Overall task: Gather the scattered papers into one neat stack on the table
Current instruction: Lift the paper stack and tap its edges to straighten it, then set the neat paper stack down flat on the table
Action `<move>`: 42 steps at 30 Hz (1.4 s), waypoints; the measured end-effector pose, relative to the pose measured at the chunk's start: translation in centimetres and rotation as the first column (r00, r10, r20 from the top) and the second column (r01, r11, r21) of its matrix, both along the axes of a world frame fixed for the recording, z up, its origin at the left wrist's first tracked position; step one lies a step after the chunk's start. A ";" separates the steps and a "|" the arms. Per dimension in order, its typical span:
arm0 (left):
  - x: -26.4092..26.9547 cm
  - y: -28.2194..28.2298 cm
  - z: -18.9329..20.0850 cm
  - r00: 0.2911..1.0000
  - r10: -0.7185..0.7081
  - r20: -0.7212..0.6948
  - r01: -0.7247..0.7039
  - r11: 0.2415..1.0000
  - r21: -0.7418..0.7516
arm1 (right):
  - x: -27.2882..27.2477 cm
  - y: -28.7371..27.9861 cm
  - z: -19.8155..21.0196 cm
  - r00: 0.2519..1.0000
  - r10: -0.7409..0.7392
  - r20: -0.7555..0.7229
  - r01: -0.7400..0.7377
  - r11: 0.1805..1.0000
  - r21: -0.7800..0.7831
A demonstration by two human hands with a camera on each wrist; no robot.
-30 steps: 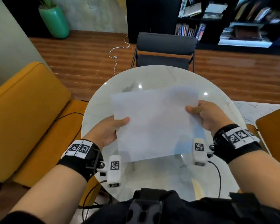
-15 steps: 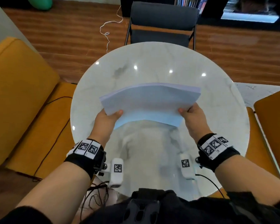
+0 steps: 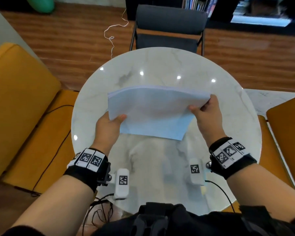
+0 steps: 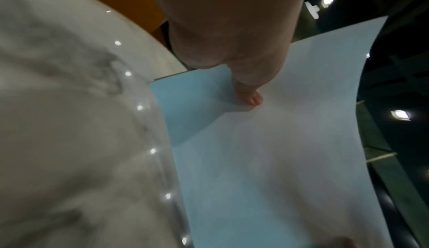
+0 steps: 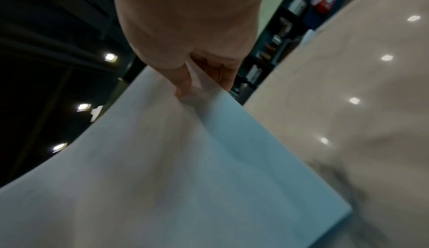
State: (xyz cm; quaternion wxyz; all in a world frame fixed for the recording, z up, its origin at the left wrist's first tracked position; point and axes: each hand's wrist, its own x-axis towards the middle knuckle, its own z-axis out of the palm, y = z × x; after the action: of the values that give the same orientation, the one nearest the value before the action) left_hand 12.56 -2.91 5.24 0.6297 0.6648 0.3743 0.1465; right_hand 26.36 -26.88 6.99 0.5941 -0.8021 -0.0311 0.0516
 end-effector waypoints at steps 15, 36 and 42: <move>3.8 3.4 11.3 0.950 -0.281 -0.139 0.296 0.659 0.692 | 0.2 1.8 5.7 0.926 0.267 0.266 -0.172 0.927 -0.333; 10.1 -1.7 -6.5 0.863 -0.316 -0.393 0.405 0.899 0.167 | 5.8 1.5 -9.8 0.922 -0.121 -0.367 -0.023 0.931 -0.365; 10.5 -2.1 -8.4 0.925 -0.154 -0.348 0.253 0.933 0.257 | 5.6 2.1 -10.1 0.946 -0.107 -0.306 -0.067 0.859 -0.507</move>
State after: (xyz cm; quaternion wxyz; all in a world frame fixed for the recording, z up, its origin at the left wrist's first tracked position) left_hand 23.02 -4.98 -3.18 0.4648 0.8022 0.3739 0.0235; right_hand 31.91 -24.73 -3.08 0.3574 -0.9115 0.0900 0.1825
